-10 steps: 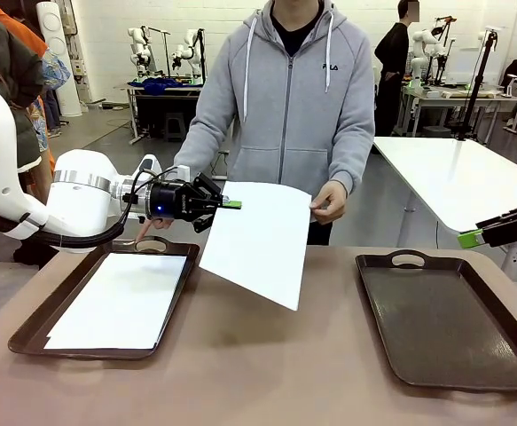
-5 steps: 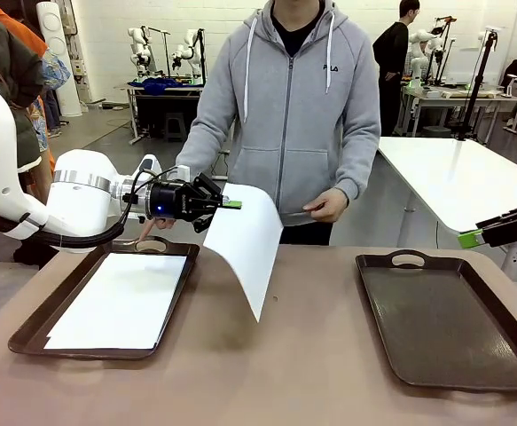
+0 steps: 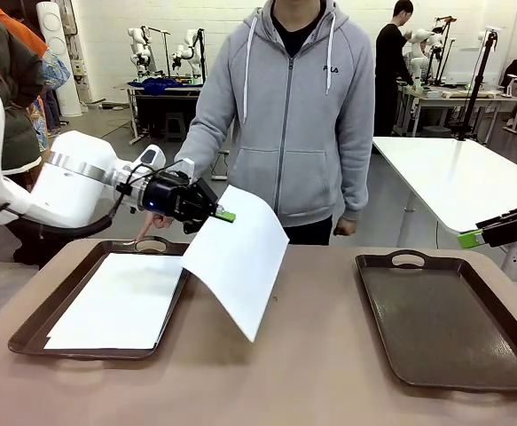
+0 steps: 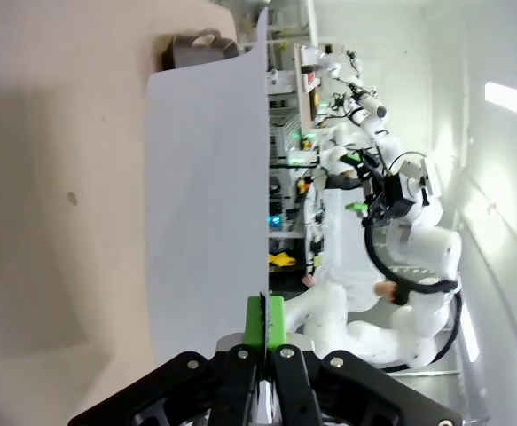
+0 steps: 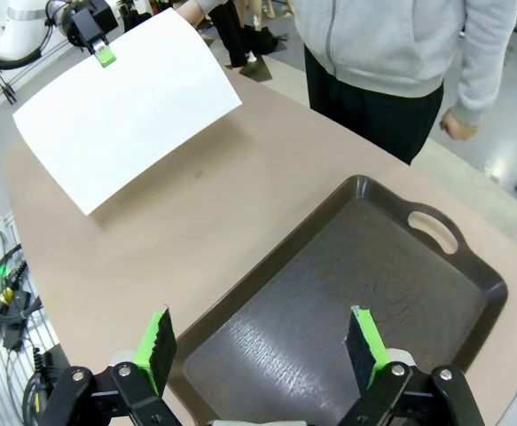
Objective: Sort the A4 documents.
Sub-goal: Place the A4 Paper in the designated Handle tray.
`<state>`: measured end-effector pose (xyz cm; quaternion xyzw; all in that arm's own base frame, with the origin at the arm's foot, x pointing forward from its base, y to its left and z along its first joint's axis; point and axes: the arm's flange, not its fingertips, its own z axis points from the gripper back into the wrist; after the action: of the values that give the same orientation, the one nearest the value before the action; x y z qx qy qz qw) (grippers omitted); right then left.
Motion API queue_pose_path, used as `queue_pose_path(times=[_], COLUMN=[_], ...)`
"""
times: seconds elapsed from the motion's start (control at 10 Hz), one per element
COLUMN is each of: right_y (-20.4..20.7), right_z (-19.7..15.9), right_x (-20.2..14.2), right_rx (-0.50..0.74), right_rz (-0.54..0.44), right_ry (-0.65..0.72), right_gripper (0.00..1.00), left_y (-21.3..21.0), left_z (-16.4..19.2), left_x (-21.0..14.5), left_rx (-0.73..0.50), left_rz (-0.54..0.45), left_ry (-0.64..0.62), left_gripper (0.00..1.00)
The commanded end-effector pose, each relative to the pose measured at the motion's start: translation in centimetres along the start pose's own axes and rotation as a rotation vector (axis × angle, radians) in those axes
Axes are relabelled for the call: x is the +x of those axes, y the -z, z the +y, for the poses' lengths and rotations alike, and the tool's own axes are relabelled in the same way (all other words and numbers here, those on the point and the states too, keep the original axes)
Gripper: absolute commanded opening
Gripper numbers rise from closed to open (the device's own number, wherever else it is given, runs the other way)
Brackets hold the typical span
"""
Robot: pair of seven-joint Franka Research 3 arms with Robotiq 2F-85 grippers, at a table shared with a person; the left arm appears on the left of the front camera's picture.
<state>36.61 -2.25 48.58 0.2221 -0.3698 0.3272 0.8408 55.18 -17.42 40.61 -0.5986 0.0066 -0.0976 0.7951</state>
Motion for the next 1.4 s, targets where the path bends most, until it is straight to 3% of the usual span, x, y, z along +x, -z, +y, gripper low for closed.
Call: queue_pose_path(times=[0.0, 0.5, 0.7, 0.9, 1.3], right_y=[0.4, 0.4, 0.4, 0.4, 0.4], right_z=[-0.3, -0.3, -0.3, -0.3, -0.3], right_x=[-0.1, -0.1, -0.1, -0.1, -0.1], right_rx=[0.020, 0.020, 0.020, 0.020, 0.020], right_rz=[-0.027, -0.027, -0.027, -0.027, -0.027], right_ry=[-0.005, -0.005, -0.005, -0.005, -0.005], right_gripper=[1.00, 1.00, 1.00, 1.00, 1.00], left_y=[-3.2, -11.6, -14.9, -16.2, -17.6], left_z=[-0.7, 1.4, 2.8, 4.5, 8.1], left_x=[-0.6, -5.3, -6.1, -5.6, -5.4], left_rx=[0.037, 0.135, 0.181, 0.199, 0.241], left_rz=[0.010, -0.067, -0.163, -0.189, -0.200], left_ry=[0.004, -0.148, -0.171, -0.125, -0.155], left_gripper=[0.01, 0.01, 0.01, 0.01, 0.01])
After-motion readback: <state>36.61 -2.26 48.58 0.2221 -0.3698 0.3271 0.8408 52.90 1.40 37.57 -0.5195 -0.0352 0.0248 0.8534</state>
